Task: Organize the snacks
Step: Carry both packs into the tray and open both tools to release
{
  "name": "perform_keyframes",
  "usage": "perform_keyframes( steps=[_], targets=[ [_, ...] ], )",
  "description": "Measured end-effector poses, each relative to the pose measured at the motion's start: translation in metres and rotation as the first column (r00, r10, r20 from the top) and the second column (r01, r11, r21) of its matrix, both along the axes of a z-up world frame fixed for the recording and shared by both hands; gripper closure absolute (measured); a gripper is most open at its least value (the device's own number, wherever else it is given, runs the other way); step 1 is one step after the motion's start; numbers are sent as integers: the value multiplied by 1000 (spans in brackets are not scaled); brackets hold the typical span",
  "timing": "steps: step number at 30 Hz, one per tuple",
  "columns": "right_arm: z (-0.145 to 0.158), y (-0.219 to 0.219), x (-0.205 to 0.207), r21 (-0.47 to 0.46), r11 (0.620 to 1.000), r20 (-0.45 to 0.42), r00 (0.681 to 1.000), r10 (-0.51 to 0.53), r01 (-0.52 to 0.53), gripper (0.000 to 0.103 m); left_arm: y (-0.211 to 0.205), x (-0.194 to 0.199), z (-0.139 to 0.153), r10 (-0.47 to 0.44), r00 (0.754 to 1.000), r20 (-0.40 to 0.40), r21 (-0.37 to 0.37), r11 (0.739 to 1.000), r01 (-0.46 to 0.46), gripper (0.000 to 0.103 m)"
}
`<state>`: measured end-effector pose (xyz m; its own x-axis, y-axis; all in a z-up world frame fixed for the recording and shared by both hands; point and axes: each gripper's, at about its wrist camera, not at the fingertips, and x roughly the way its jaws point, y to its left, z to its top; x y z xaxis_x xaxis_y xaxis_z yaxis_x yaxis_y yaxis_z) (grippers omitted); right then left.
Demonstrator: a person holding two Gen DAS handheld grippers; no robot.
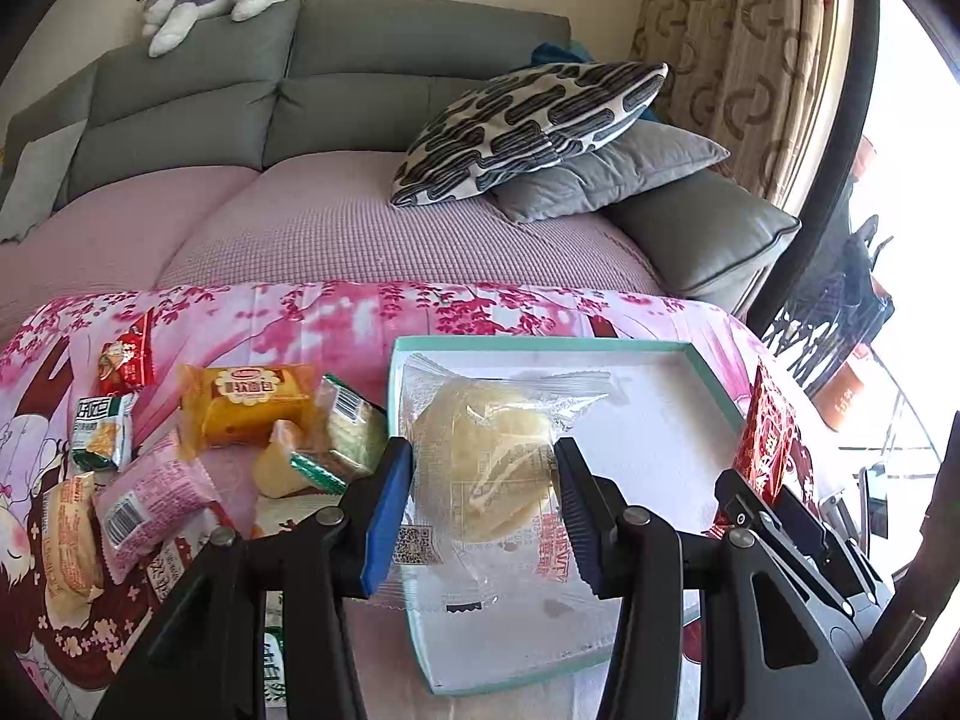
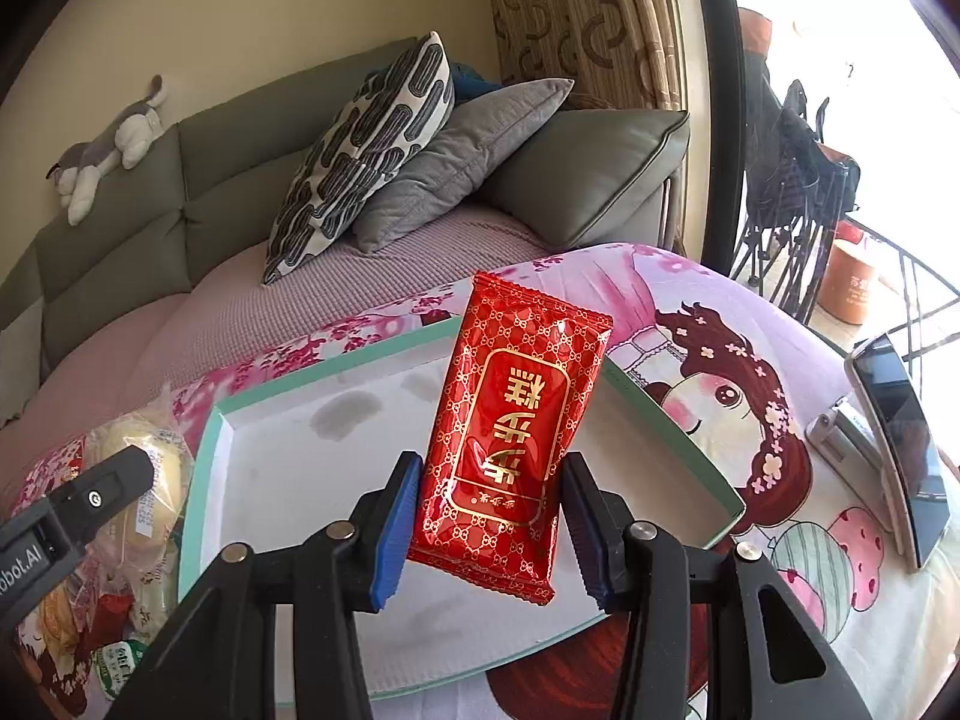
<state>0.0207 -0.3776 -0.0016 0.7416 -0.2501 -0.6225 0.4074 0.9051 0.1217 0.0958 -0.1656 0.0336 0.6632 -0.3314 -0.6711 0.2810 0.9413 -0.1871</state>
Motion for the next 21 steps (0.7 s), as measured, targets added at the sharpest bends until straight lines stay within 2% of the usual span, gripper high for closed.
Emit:
perform_keyframes(
  steps=[5,13,16,19,21],
  targets=[
    [-9,-9,12,-2,1000,-25,1000,-19,19,53,-13,7,-16,-27,999,-18,18,999,28,53],
    [-33,-10,24,-10,1000,-155,988,-22,21,53,-17,16,-38,-21,997,-73,47,999,24,53],
    [-43,-13,26,22,999,-187,982,-22,26,53,-19,16,-42,-28,996,-82,53,998,33,53],
    [-45,-14,25,13,999,-201,979,-28,31,53,-20,18,-45,-28,995,-97,49,998,33,53],
    [-45,-14,25,17,999,-204,979,-24,29,47,-19,19,-46,-30,994,-104,44,998,34,51]
  ],
)
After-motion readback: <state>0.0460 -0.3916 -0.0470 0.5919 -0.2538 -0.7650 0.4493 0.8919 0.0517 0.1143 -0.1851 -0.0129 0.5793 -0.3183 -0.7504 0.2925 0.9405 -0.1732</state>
